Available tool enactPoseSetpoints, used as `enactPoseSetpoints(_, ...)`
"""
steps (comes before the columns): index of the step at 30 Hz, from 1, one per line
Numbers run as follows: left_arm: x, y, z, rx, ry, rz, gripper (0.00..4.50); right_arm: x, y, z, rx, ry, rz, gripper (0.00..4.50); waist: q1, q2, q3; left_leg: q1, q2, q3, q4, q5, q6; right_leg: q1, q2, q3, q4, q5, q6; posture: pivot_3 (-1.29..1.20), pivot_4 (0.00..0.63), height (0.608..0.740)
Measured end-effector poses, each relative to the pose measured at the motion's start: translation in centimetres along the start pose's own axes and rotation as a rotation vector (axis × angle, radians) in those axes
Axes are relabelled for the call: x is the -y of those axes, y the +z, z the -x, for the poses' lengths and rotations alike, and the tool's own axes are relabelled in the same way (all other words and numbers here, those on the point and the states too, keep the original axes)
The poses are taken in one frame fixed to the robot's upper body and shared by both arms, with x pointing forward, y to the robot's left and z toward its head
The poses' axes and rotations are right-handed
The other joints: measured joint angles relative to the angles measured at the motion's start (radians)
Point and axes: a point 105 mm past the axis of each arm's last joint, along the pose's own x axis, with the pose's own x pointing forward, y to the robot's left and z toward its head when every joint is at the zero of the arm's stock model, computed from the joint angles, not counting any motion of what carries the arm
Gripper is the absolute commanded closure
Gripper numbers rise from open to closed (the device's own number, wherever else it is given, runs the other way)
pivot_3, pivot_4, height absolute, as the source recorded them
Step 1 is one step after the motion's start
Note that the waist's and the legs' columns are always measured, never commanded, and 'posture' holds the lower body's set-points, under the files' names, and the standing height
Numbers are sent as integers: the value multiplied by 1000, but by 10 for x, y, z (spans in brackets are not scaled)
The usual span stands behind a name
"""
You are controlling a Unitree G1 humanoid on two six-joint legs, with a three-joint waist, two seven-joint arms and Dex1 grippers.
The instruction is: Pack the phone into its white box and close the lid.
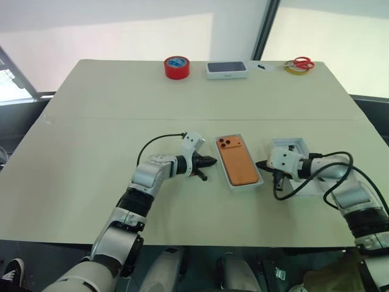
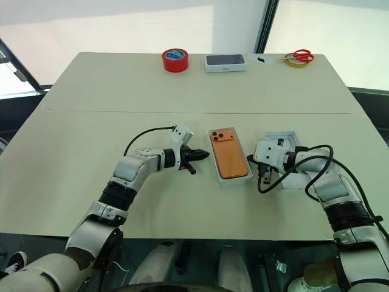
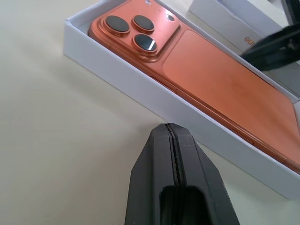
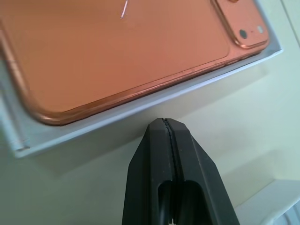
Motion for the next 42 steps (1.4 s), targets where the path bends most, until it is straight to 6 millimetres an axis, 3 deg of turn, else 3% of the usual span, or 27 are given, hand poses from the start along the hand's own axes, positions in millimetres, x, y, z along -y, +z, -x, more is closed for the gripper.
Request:
enactPoseSetpoints(14,-5,7,-11,43,23,4,4500,-21,8,8,28,111,-164,4485,0,0,0,-1,0,0,0,0,0,-1,0,0,0,0,0,0,150,736)
enactPoseSetpoints(21,-5,7,-8,36,13,-11,4500,2,6,7,-15,-19,-44,4485,1,0,0,-1,0,0,0,0,0,-1,0,0,0,0,0,0,150,736)
enactPoseSetpoints(24,-11,4,10,38,17,-34,3741,8,8,11,6,-43,-69,4500,-3,0,0,-1,0,0,0,0,0,-1,0,0,0,0,0,0,150,736)
enactPoseSetpoints(27,-13,4,31,63,-3,-48,2194,19,10,26,40,-67,-226,3162,-4,0,0,-1,0,0,0,0,0,-2,0,0,1,0,0,0,150,736)
enactPoseSetpoints(31,-10,13,55,105,-28,-109,134,33,27,45,70,-130,-178,1101,-1,0,0,-1,0,0,0,0,0,-1,0,0,1,0,0,0,150,736)
enactPoseSetpoints(33,-11,13,74,122,-44,-164,0,41,24,51,51,-209,-214,25,-1,0,0,-1,0,0,-1,0,0,-2,0,1,1,-1,0,0,150,736)
enactPoseSetpoints(36,-15,8,107,143,-57,-232,0,41,3,60,-38,-321,-350,25,1,1,0,-1,0,0,-2,0,0,-3,0,2,1,-1,-1,0,150,736)
enactPoseSetpoints(38,-16,10,116,167,-64,-257,0,33,-3,59,-79,-347,-407,25,5,2,0,-1,0,0,-2,0,0,-3,-1,1,1,-2,-4,0,150,736)
enactPoseSetpoints(42,-16,13,143,223,-93,-302,0,-1,-6,51,-145,-319,-514,25,2,2,0,-2,0,1,-3,0,1,-3,-1,2,0,-3,-4,0,150,736)
